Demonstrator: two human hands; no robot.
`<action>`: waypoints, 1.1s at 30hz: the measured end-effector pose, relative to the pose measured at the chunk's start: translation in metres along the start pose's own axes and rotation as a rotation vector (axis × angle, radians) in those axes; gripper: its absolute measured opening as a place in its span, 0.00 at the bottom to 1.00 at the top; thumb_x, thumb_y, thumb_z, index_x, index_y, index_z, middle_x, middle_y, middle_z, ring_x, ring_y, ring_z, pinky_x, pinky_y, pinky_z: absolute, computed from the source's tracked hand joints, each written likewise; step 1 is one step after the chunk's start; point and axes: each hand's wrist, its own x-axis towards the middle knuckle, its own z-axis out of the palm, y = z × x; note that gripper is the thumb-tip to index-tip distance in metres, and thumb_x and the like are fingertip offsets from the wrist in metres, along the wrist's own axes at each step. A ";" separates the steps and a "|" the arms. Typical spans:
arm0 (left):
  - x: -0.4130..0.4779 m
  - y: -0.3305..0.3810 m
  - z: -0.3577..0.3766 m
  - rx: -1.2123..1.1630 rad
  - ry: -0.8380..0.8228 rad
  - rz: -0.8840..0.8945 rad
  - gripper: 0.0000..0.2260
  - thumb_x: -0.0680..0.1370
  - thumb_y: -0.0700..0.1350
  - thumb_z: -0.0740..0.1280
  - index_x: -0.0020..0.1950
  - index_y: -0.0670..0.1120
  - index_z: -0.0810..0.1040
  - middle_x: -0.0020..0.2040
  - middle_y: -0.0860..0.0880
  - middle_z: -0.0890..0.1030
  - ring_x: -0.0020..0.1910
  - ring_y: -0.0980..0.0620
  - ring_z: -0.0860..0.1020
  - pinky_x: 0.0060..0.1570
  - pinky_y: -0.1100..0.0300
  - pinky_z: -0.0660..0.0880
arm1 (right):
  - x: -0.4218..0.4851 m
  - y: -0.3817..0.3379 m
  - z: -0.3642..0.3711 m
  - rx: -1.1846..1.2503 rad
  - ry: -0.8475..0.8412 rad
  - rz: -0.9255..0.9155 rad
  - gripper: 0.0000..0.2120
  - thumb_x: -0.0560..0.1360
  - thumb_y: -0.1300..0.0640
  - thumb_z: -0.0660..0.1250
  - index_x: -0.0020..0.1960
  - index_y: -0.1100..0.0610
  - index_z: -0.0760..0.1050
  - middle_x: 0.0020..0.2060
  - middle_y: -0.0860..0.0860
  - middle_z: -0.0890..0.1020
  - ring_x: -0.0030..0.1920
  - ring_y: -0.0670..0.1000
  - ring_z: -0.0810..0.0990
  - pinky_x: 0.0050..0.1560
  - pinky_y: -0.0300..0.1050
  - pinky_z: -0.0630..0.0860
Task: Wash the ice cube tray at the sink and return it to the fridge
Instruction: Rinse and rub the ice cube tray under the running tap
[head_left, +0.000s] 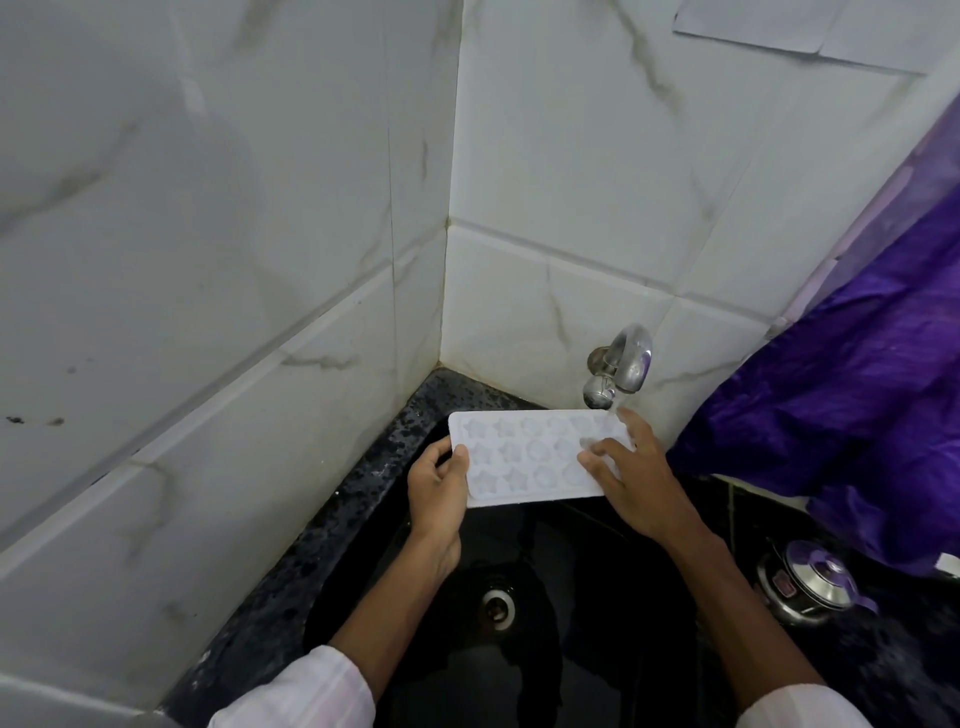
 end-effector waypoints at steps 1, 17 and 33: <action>0.000 0.000 0.000 -0.003 -0.005 -0.001 0.08 0.83 0.41 0.62 0.59 0.46 0.78 0.48 0.48 0.85 0.47 0.48 0.85 0.47 0.49 0.82 | 0.000 -0.001 -0.001 0.004 0.007 0.009 0.22 0.76 0.37 0.57 0.58 0.50 0.79 0.78 0.51 0.55 0.74 0.57 0.59 0.69 0.56 0.65; 0.010 0.016 0.007 -0.043 0.007 0.018 0.09 0.83 0.41 0.62 0.60 0.40 0.78 0.52 0.43 0.85 0.49 0.46 0.84 0.49 0.48 0.82 | 0.001 -0.015 -0.013 0.196 0.191 0.037 0.18 0.76 0.47 0.69 0.61 0.55 0.72 0.73 0.49 0.63 0.69 0.46 0.65 0.64 0.40 0.62; 0.017 0.023 0.012 -0.037 0.034 -0.002 0.06 0.82 0.41 0.64 0.55 0.45 0.80 0.51 0.45 0.85 0.51 0.45 0.84 0.55 0.41 0.80 | -0.007 -0.009 -0.007 0.124 0.110 0.034 0.18 0.77 0.41 0.63 0.56 0.54 0.80 0.77 0.53 0.57 0.76 0.55 0.59 0.72 0.52 0.62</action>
